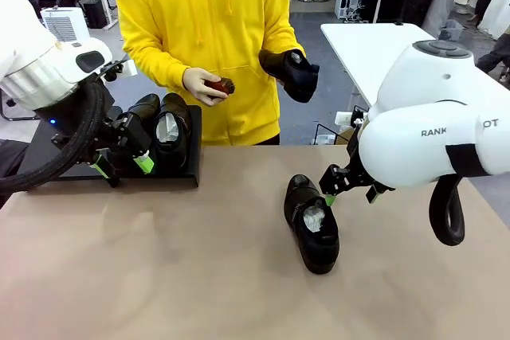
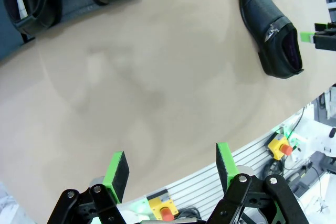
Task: Organize the shoes by placing them on the stand.
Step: Pick up one Shoe and place it in the middle of the table.
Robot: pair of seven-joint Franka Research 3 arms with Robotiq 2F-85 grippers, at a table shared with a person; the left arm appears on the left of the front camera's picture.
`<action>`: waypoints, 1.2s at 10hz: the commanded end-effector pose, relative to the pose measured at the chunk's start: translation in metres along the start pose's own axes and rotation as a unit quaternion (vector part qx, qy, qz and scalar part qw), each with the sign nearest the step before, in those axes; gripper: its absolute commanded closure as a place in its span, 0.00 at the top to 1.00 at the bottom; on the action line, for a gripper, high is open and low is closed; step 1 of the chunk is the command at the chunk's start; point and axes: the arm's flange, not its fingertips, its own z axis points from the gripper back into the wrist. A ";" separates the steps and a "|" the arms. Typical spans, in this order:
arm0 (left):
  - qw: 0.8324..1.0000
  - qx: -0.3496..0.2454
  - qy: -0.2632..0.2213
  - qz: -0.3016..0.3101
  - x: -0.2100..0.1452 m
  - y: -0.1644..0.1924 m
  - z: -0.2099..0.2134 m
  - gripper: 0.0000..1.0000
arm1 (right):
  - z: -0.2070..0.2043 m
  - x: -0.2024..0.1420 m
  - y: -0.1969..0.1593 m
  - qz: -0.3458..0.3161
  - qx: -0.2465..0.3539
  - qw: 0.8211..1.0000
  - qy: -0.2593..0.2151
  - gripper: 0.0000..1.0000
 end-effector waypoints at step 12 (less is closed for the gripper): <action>1.000 -0.001 0.001 -0.005 -0.001 0.001 0.002 0.86 | 0.082 -0.124 0.099 -0.014 -0.019 1.000 0.015 1.00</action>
